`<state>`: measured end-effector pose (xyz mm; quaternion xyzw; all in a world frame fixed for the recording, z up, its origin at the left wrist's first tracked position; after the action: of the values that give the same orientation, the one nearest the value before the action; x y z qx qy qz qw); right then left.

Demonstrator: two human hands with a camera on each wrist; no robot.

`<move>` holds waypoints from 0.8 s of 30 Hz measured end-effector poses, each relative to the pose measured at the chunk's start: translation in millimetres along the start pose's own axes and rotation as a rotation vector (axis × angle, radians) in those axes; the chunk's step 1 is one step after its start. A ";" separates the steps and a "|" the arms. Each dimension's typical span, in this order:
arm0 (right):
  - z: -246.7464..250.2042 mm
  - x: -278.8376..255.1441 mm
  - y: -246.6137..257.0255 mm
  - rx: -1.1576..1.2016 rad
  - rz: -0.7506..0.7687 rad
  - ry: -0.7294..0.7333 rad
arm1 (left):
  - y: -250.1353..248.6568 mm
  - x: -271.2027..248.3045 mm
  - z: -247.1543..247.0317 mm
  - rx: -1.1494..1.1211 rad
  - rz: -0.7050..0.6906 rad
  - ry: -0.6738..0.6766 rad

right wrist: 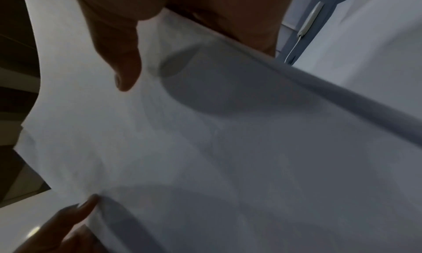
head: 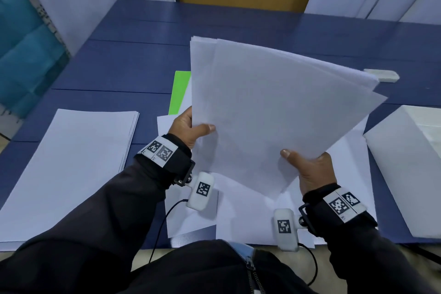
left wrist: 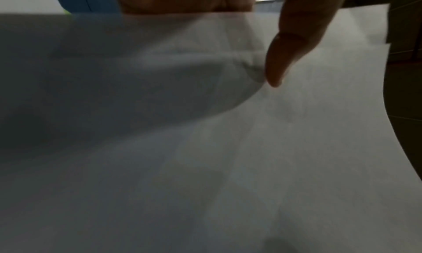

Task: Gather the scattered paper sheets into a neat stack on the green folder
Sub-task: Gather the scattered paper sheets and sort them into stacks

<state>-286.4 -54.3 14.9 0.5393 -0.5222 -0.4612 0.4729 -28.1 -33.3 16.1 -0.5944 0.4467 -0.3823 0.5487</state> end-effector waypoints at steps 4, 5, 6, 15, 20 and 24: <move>-10.9 0.7 7.5 0.029 0.039 0.007 | -0.9 2.3 -11.6 -0.017 0.045 -0.002; -11.4 1.8 9.5 0.023 0.046 0.008 | -1.9 2.9 -11.6 -0.039 0.056 -0.007; -11.1 3.5 10.1 0.009 0.051 0.003 | -2.9 4.0 -11.6 -0.068 0.066 -0.006; -8.9 11.0 7.9 -0.027 0.051 -0.047 | -3.1 12.8 -14.6 -0.106 0.132 -0.014; -7.9 9.0 -19.0 -0.105 -0.108 -0.092 | 40.4 14.2 -4.1 0.203 0.213 0.020; 12.5 14.5 -17.7 -0.203 -0.138 -0.188 | 68.4 18.5 43.5 0.735 0.321 -0.130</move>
<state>-296.2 -69.0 -4.3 0.4776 -0.4768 -0.5915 0.4412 11.1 -37.3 -57.2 -0.3044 0.3316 -0.3876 0.8045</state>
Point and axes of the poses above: each hand's wrist, its own x-axis towards the middle knuckle, its own z-axis out of the back of the hand, y = z × x, the point moved 3 cm from there along x, towards the middle knuckle, and after that the axes turned 7 degrees about x, right-handed, at the moved point
